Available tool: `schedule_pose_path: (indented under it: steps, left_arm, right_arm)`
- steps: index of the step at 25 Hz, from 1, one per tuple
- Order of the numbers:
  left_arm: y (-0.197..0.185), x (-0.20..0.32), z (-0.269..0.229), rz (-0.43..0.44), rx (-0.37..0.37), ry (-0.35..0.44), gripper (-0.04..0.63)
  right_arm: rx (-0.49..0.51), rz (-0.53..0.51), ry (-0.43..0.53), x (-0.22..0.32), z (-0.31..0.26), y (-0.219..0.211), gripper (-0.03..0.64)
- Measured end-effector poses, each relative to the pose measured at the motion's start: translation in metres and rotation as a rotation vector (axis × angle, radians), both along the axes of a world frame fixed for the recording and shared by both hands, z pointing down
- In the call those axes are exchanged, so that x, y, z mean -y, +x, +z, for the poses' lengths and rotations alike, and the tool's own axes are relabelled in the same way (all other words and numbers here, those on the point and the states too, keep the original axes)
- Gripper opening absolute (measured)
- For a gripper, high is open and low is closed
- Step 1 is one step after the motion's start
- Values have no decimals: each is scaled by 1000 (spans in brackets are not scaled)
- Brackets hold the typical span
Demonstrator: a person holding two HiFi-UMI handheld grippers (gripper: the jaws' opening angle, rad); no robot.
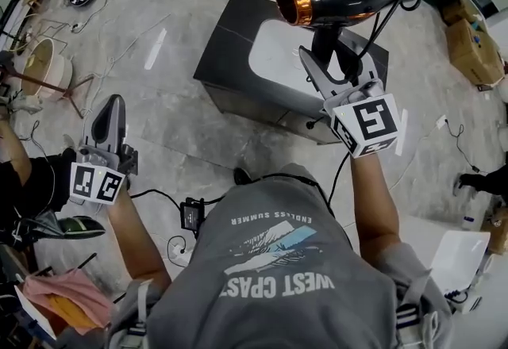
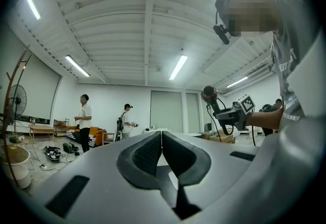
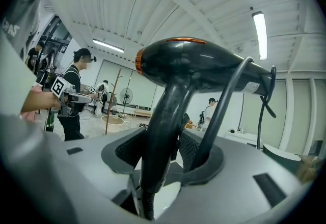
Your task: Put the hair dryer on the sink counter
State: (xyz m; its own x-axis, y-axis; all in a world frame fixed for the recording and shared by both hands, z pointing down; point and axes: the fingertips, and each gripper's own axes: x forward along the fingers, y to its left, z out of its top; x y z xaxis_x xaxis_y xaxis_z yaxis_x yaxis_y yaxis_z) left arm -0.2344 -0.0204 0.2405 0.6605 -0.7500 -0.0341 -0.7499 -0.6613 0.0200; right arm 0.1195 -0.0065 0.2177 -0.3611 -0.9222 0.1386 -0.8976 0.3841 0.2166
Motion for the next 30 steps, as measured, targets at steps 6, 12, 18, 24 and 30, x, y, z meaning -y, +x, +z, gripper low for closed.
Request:
schedule_pose_path:
  steps: [6,12,18,24,30]
  left_arm:
    - [-9,8,4,-17,-25,-11,20]
    - [-9,16,14,-46,-11,-24,20]
    - [-14,32,13,-114,-4,-34,20]
    - [-13,54,15,-160,-6,-56,20]
    - [-22,71,25,-196,-6,-80,20]
  right_arm:
    - [-25,-16,-19,23,1,-10,222]
    - [-32,-54,-35,53,17,-14,222]
    - [-18,-108,-64,92,35,-16,222]
    - [-16,-127,-95,132,48,-10,222]
    - [-21,-143,-126,169,72,-16,221]
